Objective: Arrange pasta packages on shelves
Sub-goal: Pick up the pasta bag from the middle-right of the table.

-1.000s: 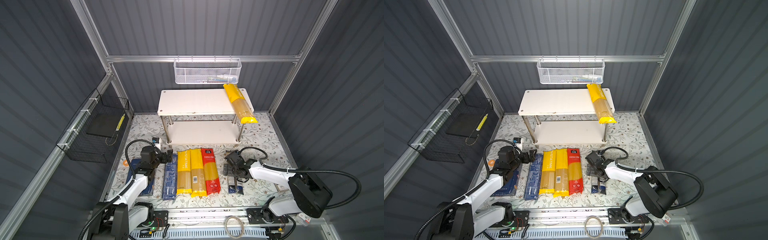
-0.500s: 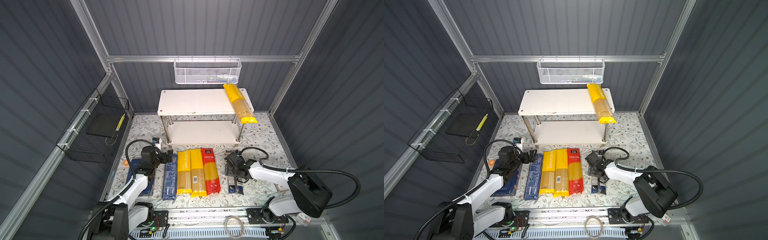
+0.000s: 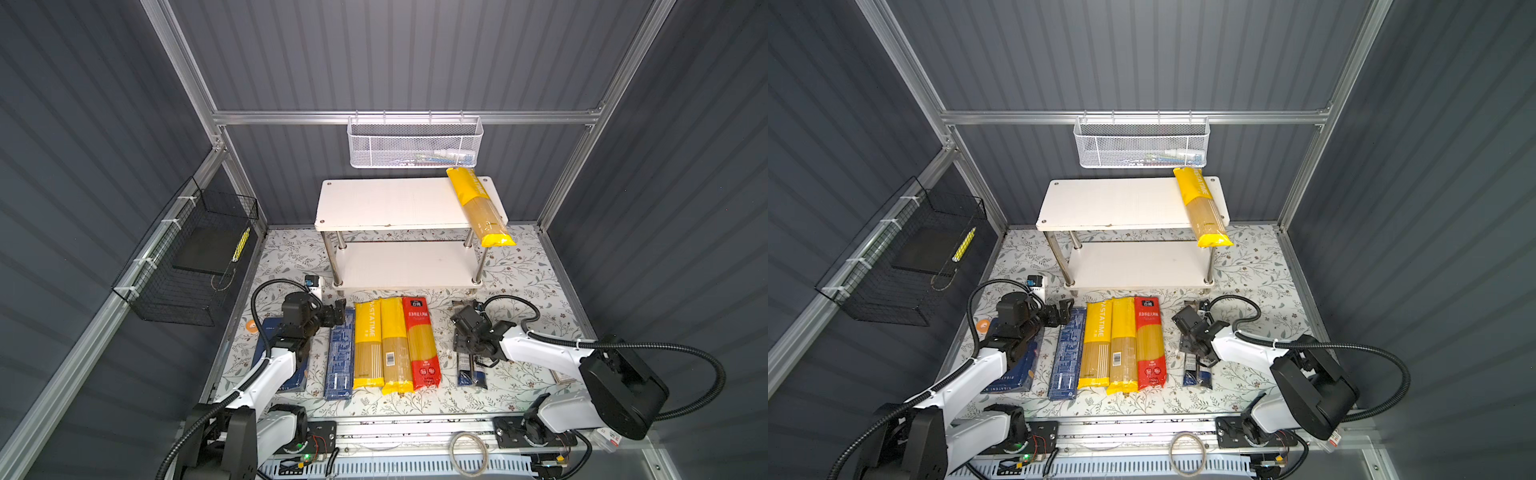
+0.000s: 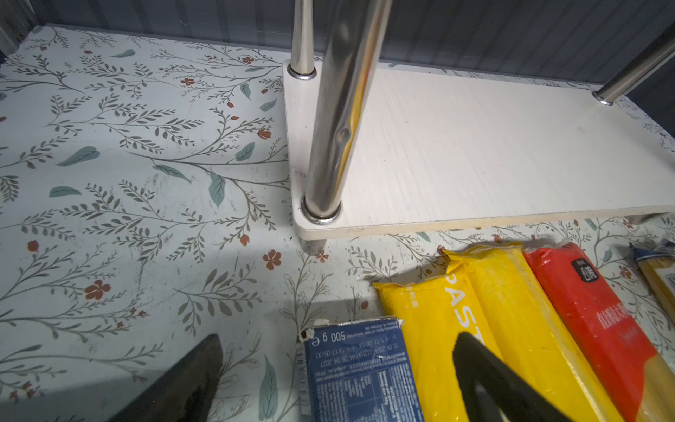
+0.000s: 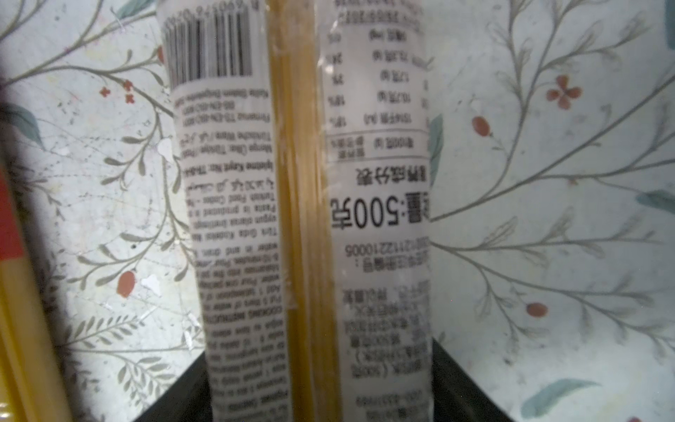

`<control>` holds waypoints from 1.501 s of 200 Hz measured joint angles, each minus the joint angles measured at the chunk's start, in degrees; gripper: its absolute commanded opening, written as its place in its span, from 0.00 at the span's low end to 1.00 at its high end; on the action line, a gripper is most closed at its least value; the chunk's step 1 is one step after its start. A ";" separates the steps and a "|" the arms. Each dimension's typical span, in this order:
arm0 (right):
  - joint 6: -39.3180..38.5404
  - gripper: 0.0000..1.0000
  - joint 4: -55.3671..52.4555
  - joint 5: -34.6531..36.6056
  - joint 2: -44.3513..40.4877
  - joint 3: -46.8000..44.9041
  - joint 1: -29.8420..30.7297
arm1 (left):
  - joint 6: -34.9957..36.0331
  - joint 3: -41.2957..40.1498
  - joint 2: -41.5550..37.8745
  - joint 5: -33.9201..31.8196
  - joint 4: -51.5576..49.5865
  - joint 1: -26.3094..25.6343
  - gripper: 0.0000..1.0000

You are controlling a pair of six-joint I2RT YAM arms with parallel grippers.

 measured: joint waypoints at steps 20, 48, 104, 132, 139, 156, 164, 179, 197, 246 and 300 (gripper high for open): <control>0.11 0.70 0.72 0.07 -0.35 -0.61 0.00 | 0.17 0.02 0.00 0.02 -0.11 0.00 0.99; 0.50 0.63 1.38 0.11 -0.98 -1.16 0.00 | 0.20 0.04 0.13 0.00 -0.17 0.00 0.99; 0.81 0.57 1.60 -0.09 -1.27 -1.29 0.00 | 0.20 0.04 0.15 0.02 -0.20 -0.26 0.99; 0.76 0.51 1.64 -0.46 -1.42 -1.27 -0.07 | 0.20 0.07 0.15 0.00 -0.20 -0.33 0.99; 0.85 0.49 1.62 -0.59 -1.53 -1.27 -0.09 | 0.20 0.04 0.15 0.00 -0.20 -0.33 0.99; 0.92 0.46 1.64 -0.76 -1.73 -1.33 -0.11 | 0.20 0.07 0.15 0.00 -0.20 -0.33 0.99; 0.92 0.46 1.64 -0.92 -1.81 -1.38 -0.11 | 0.20 0.07 0.15 0.00 -0.20 -0.33 0.99; 0.94 0.44 1.62 -1.20 -1.90 -1.38 -0.11 | 0.20 0.07 0.15 0.00 -0.20 -0.33 0.99; 0.96 0.40 1.64 -1.36 -1.99 -1.42 -0.11 | 0.20 0.04 0.15 0.00 -0.20 -0.33 0.99; 1.11 0.31 1.03 -3.65 -3.56 -1.84 -0.09 | 0.20 0.07 0.15 0.00 -0.20 -0.33 0.99; 1.09 0.22 -1.42 -5.88 -7.63 -3.43 -0.09 | 0.20 0.07 0.15 -0.02 -0.20 -0.33 0.99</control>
